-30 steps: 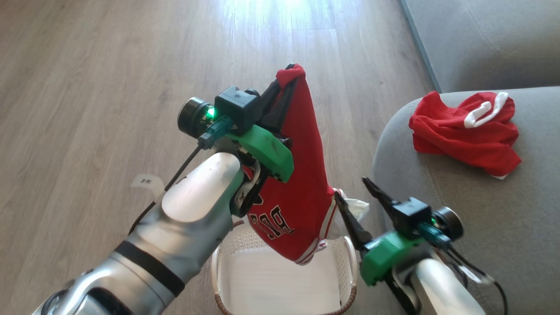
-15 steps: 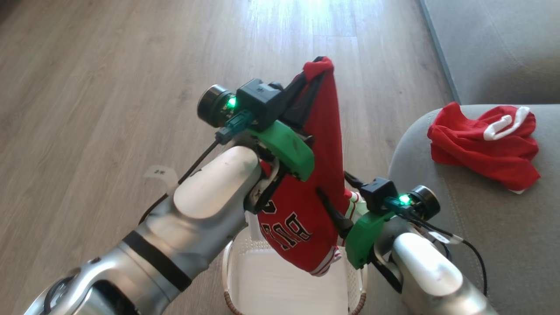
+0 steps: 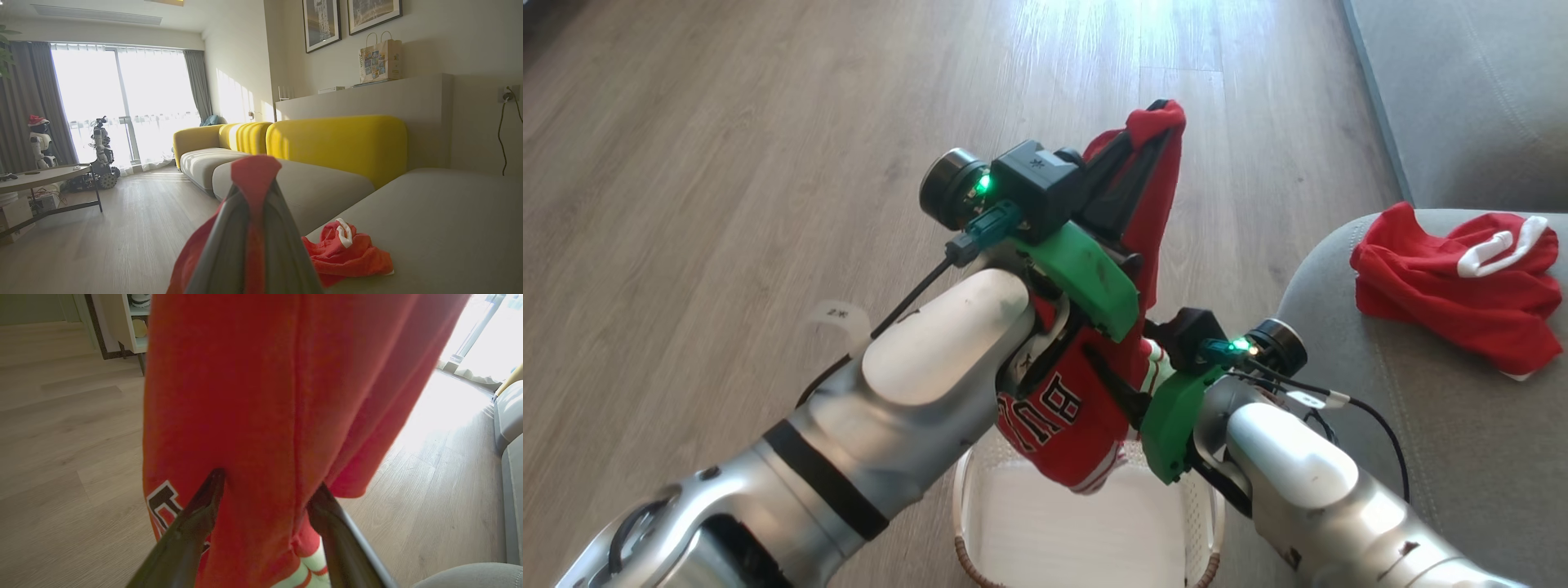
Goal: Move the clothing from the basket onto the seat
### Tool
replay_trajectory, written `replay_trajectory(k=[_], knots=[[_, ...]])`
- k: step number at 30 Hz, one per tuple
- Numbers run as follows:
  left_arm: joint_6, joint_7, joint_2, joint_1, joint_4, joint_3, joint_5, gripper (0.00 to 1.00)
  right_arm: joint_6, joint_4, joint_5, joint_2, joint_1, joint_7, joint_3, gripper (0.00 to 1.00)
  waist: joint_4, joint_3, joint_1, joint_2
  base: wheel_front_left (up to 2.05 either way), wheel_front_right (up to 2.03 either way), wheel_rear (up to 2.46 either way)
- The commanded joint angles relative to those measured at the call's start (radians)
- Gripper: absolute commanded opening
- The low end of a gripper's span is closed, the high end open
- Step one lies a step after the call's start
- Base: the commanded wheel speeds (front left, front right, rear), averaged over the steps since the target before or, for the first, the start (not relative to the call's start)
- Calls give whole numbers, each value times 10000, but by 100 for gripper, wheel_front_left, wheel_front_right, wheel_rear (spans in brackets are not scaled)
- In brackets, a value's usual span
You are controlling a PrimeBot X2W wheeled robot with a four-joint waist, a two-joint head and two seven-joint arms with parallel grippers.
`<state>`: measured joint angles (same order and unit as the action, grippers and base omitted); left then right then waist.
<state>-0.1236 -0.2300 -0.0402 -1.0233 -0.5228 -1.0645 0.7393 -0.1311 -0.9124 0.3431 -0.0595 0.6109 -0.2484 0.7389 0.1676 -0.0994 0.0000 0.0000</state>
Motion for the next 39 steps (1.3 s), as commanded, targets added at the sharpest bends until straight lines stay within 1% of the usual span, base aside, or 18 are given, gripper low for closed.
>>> replay_trajectory(k=[1,2,7,11,12,13,14,15,16,27,33,39], knots=[[-72,-9,-102,-829,342,282,95,0,4,110,208,93,457,-131,249,37,54,23,0,0,0,0,0],[-77,-16,-102,-824,341,267,132,0,4,72,296,93,505,-131,349,0,73,36,0,0,0,0,0],[-136,-28,-102,-756,121,274,236,0,4,89,594,93,638,-132,492,0,64,96,0,0,0,0,0],[-194,-54,-254,-550,-293,385,371,0,4,191,653,-16,674,-132,310,0,-145,165,0,0,0,0,0],[-181,-74,-309,-475,-411,410,398,12,4,236,643,-82,679,-132,247,0,-215,182,0,0,0,0,0],[-170,-98,-352,-393,-529,438,424,33,4,298,628,-149,683,-132,174,0,-297,199,0,0,0,0,0],[-196,-118,-357,-281,-639,436,434,47,4,381,625,-214,680,-133,78,0,-382,215,0,0,0,0,0],[-233,-137,-353,-167,-736,431,445,85,4,474,639,-275,663,-133,-30,0,-472,227,0,0,0,0,0],[-255,-157,-353,-59,-822,443,465,100,4,560,647,-343,642,-133,-126,0,-567,238,0,0,0,0,0],[-277,-295,-517,1052,-1429,781,612,100,4,1407,521,-1252,488,-133,-1012,0,-1718,353,0,0,0,0,0],[-229,-313,-531,1725,-1322,1059,392,100,4,1781,412,-1666,393,-133,-1445,0,-2460,414,0,0,0,0,0],[-164,-315,-371,2498,-1105,1369,45,100,4,2229,233,-2072,422,54,-1859,0,-3339,514,0,0,0,0,0]])
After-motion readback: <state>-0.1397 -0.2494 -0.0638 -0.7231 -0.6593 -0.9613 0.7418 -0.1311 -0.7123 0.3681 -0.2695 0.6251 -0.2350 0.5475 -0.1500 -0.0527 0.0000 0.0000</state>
